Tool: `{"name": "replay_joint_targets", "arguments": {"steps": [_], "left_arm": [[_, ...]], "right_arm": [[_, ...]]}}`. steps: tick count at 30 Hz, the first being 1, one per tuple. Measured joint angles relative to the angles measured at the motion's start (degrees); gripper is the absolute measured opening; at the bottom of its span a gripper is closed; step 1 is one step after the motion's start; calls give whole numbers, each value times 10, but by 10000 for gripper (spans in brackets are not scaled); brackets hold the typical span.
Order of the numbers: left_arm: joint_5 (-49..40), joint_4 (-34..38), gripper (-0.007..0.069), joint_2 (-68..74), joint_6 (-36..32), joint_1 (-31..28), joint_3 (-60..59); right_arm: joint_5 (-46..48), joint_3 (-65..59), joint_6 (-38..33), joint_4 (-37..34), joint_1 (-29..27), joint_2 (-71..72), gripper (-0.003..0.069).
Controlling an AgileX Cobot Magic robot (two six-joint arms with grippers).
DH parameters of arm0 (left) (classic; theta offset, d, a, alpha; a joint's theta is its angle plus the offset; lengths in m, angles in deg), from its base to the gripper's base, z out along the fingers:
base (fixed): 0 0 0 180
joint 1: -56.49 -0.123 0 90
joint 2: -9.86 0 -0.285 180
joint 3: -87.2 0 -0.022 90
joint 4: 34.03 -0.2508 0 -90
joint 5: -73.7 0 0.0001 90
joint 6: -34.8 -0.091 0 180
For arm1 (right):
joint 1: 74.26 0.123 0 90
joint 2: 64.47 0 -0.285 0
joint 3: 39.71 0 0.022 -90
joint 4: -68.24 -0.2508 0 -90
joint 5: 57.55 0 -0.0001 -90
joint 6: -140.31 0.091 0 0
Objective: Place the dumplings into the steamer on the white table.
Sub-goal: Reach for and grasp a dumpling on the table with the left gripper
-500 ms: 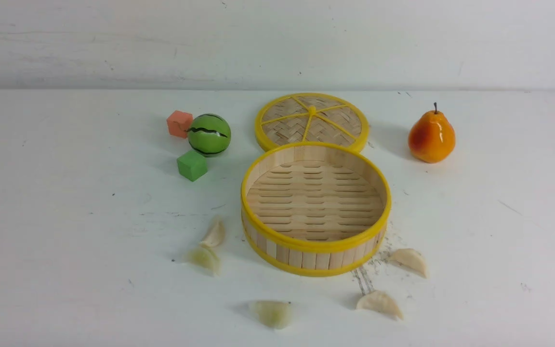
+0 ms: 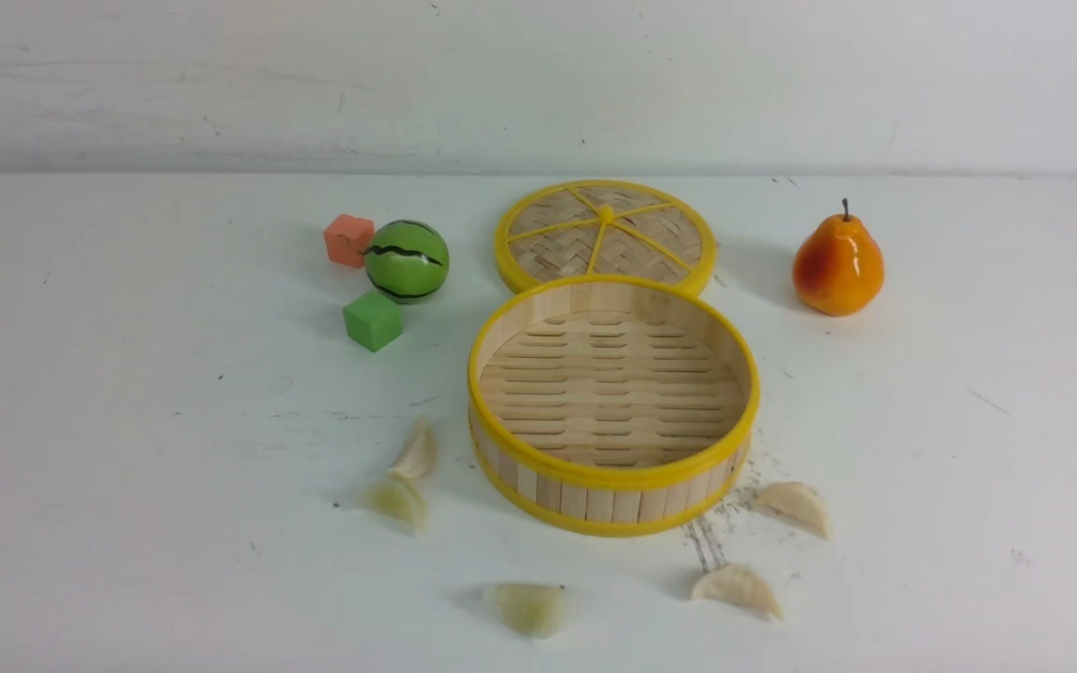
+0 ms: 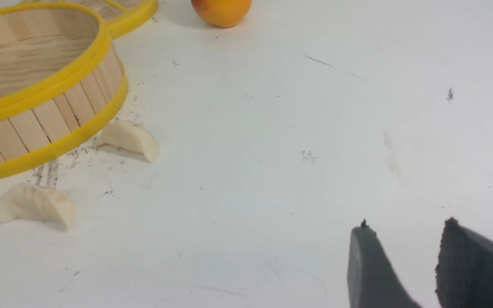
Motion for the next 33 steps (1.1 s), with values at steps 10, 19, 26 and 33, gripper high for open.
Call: {"name": "replay_joint_targets", "arguments": {"steps": [10,19,26,33], "left_arm": [[0,0,237,0,0,0,0],[-4,-1,237,0,0,57,0],[-12,-1,237,0,0,57,0],[-13,-2,237,0,0,57,0]], "right_arm": [[0,0,0,0,0,0,240],[0,0,0,1,-1,0,240],[0,0,0,4,0,0,240],[0,0,0,7,0,0,240]]}}
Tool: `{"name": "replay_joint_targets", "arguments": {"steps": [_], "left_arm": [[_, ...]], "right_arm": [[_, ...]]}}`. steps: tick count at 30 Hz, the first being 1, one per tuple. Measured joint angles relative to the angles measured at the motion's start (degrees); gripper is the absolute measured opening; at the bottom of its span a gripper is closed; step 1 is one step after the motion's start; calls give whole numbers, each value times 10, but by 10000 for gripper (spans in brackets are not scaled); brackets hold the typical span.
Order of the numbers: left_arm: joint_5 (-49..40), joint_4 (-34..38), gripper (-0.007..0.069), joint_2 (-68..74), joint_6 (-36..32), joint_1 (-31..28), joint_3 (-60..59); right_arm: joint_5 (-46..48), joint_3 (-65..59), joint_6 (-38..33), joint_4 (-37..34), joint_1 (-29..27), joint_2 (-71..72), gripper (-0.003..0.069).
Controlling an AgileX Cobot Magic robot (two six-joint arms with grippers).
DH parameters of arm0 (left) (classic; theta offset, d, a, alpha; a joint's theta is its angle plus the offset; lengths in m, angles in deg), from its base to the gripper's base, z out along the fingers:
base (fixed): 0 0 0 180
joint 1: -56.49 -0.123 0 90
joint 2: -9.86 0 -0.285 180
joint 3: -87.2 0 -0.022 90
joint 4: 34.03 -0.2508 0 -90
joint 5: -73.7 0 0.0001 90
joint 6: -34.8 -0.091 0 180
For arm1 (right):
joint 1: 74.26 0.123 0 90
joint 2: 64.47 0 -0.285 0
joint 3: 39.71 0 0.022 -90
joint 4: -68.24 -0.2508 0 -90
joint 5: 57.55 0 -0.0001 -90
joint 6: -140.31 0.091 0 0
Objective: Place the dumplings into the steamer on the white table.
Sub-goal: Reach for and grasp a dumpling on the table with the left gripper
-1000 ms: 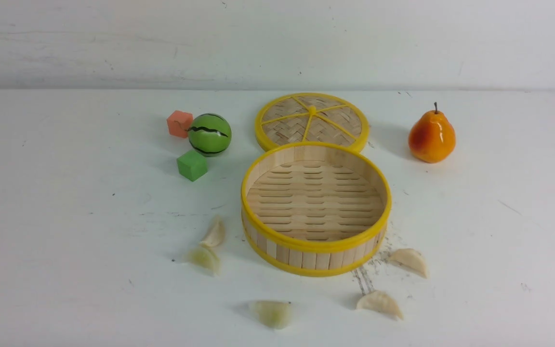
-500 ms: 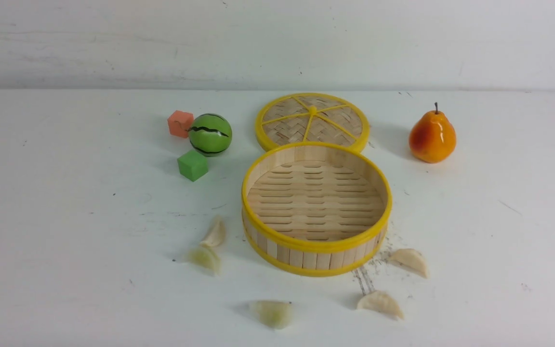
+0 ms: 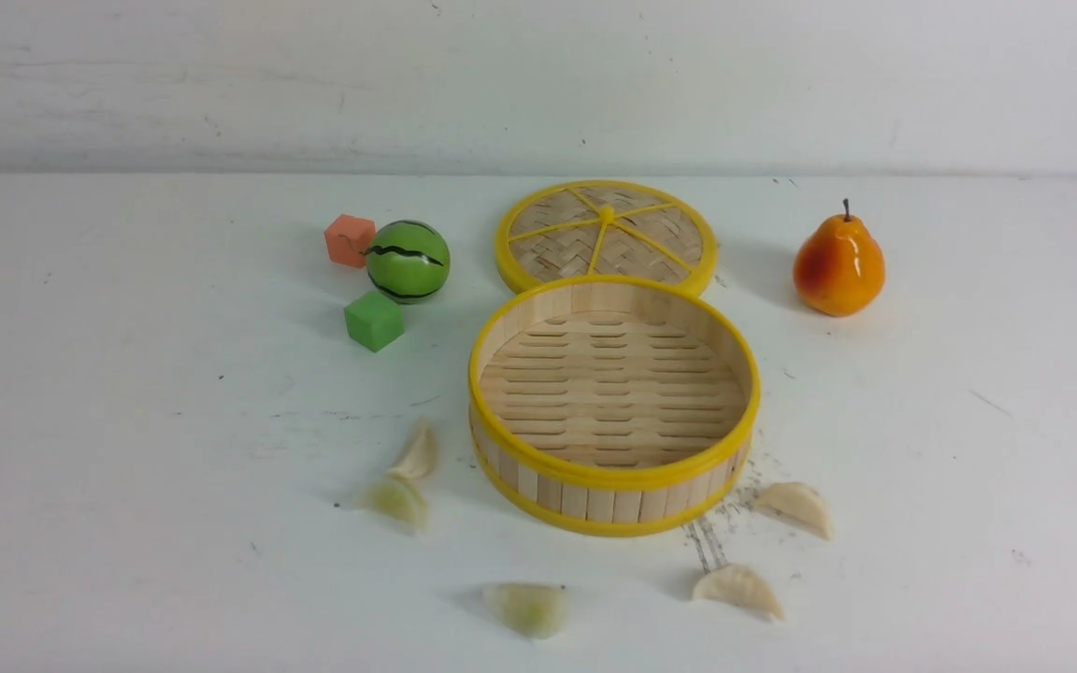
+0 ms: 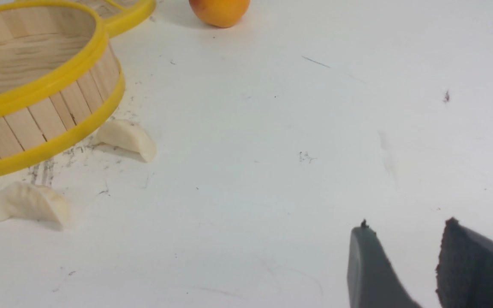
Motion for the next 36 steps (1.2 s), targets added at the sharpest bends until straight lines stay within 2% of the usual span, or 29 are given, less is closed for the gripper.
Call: {"name": "replay_joint_targets", "arguments": {"steps": [36], "left_arm": [[0,0,237,0,0,0,0]], "right_arm": [[-2,0,0,-20,-1,0,240]]}}
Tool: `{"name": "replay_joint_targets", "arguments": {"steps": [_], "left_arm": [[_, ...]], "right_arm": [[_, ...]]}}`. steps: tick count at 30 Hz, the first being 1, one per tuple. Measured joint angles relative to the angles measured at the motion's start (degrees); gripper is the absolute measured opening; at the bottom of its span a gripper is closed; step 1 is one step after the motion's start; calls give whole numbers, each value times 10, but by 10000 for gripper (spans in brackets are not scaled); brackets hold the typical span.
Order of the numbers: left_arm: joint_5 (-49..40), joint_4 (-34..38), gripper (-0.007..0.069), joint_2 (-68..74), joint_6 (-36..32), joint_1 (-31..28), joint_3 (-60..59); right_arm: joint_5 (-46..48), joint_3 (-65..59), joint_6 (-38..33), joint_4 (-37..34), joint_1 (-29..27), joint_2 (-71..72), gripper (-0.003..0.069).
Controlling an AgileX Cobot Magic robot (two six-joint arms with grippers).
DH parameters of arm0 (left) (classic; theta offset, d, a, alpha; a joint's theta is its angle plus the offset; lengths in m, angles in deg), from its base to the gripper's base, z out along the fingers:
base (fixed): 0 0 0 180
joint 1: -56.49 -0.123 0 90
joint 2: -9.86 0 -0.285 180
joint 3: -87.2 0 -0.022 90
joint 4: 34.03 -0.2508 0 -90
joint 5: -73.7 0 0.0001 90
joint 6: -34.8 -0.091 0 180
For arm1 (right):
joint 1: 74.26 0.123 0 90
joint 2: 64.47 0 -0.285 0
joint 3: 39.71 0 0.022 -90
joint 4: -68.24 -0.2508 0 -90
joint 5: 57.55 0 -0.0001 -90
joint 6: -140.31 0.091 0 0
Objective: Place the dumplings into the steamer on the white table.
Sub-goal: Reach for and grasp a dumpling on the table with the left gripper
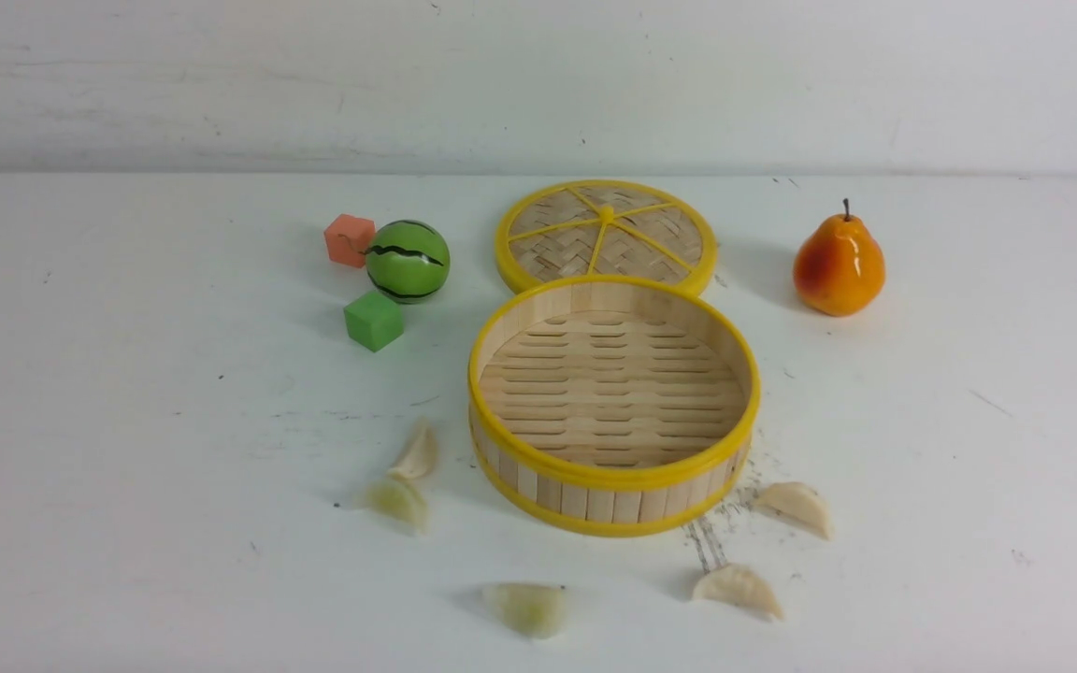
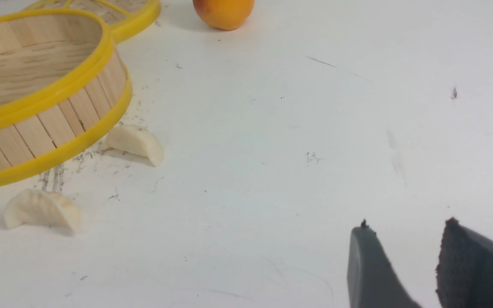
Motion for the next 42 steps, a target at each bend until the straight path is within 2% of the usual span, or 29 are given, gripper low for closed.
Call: {"name": "replay_joint_targets", "arguments": {"steps": [18,20,23,24,26,28,29,31,32,33,39,42], "left_arm": [[14,6,237,0,4,0,0],[38,52,237,0,31,0,0],[72,161,237,0,89,0,0],[94,258,237,0,146,0,0],[108,332,237,0,190,0,0],[132,477,237,0,258,0,0],[136,500,237,0,267,0,0],[143,538,237,0,270,0,0],[148,562,237,0,267,0,0],[149,570,237,0,264,0,0],[121,604,237,0,257,0,0],[82,604,237,0,229,0,8]], "right_arm": [[0,0,0,-5,0,0,240],[0,0,0,-9,0,0,240],[0,0,3,-38,0,0,240],[0,0,20,-83,0,0,240],[1,0,45,-133,0,0,240],[10,-1,120,-270,0,0,240],[11,-3,143,-324,0,0,240],[11,-5,177,-382,0,0,240],[11,-5,199,-441,0,0,240],[10,-5,209,-465,0,0,240],[10,-5,219,-497,0,0,240],[14,-5,184,-501,0,0,240]]}}
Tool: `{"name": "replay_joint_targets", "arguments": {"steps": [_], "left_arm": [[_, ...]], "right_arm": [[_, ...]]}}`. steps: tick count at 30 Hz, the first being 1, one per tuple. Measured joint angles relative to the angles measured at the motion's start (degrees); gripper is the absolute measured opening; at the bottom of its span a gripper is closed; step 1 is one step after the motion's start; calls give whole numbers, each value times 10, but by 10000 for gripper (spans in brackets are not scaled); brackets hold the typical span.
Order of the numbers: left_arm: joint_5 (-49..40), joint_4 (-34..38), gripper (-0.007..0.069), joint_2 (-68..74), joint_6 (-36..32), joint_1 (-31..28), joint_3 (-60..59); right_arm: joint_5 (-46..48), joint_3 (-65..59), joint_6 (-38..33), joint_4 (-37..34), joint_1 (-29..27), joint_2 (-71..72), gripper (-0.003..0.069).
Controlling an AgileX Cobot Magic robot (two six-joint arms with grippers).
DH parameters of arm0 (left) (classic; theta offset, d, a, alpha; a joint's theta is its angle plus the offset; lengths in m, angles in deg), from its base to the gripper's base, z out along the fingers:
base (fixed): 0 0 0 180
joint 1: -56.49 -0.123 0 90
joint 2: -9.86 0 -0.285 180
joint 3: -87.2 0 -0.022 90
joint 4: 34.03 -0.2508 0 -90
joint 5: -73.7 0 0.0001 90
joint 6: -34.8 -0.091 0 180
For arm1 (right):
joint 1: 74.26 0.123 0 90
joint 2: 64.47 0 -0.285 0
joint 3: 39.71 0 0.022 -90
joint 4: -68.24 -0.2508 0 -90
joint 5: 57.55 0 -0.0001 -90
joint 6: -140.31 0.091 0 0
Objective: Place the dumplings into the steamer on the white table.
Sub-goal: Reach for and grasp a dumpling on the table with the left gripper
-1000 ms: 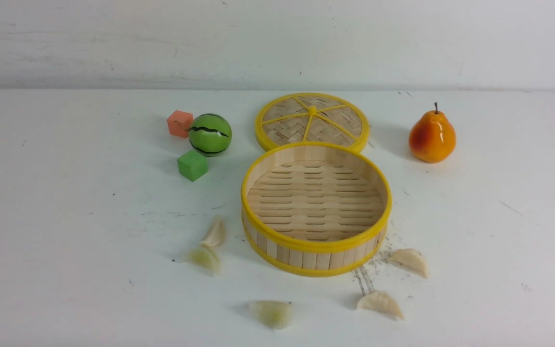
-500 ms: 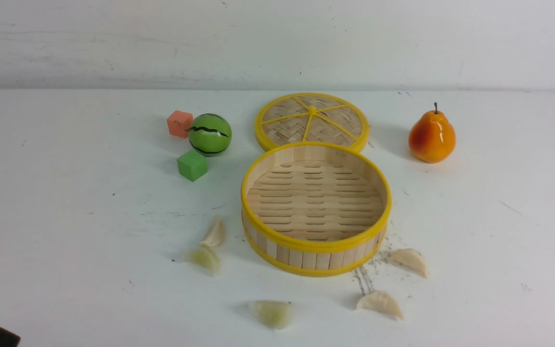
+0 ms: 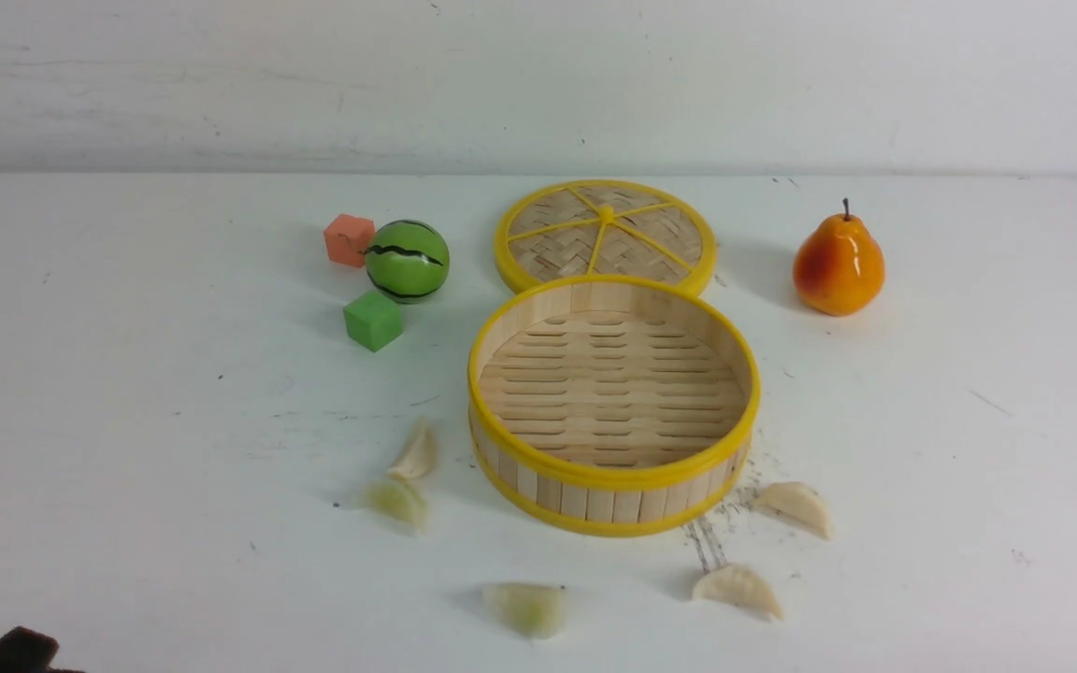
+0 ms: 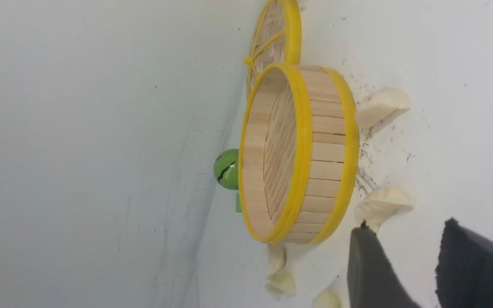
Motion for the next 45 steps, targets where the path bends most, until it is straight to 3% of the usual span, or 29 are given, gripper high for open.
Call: {"name": "replay_joint_targets", "arguments": {"steps": [4,5,7,10,13,19,24,31,40,45], "left_arm": [[-54,-31,237,0,-167,0,80],[-54,-34,237,0,-178,0,85],[-86,-87,237,5,-304,0,163],[-124,-156,225,58,-363,0,228],[-172,-233,158,139,-349,0,272],[-327,-355,-15,324,-305,0,359],[-475,-399,-14,488,-358,0,461],[-512,-444,-14,628,-380,45,582],[-523,-560,-14,775,-303,171,726],[-525,-587,-8,871,-265,202,814]], "right_arm": [[10,28,-130,-32,0,0,240],[11,31,-137,-34,0,0,240],[11,84,-232,-48,0,-1,207],[18,150,-303,-51,0,-35,118],[65,243,-384,-31,0,-112,-1],[265,441,-496,80,0,-291,-20],[353,546,-506,207,34,-415,-17],[405,559,-454,314,132,-508,-11],[406,559,-446,330,173,-558,-10],[389,560,-445,330,173,-562,-5]]}}
